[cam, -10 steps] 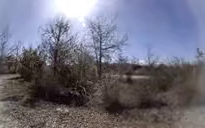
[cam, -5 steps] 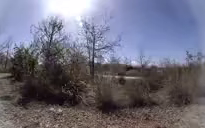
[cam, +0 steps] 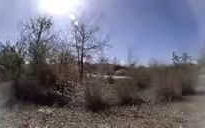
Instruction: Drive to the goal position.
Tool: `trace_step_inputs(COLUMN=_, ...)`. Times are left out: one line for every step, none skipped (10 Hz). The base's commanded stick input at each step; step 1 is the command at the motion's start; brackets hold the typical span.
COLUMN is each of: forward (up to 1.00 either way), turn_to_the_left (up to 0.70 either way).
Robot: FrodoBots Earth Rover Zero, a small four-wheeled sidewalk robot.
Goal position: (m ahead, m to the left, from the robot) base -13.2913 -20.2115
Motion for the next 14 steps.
trace_step_inputs(forward=0.00, turn_to_the_left=-0.70)
trace_step_inputs(forward=0.00, turn_to_the_left=-0.70)
trace_step_inputs(forward=0.00, turn_to_the_left=-0.70)
trace_step_inputs(forward=0.00, turn_to_the_left=-0.70)
trace_step_inputs(forward=0.00, turn_to_the_left=-0.70)
trace_step_inputs(forward=0.00, turn_to_the_left=-0.70)
trace_step_inputs(forward=0.00, turn_to_the_left=-0.70)
trace_step_inputs(forward=0.00, turn_to_the_left=-0.70)
trace_step_inputs(forward=0.00, turn_to_the_left=-0.70)
trace_step_inputs(forward=0.00, turn_to_the_left=-0.70)
trace_step_inputs(forward=0.00, turn_to_the_left=-0.70)
trace_step_inputs(forward=0.00, turn_to_the_left=-0.70)
trace_step_inputs(forward=0.00, turn_to_the_left=-0.70)
trace_step_inputs(forward=0.00, turn_to_the_left=-0.70)
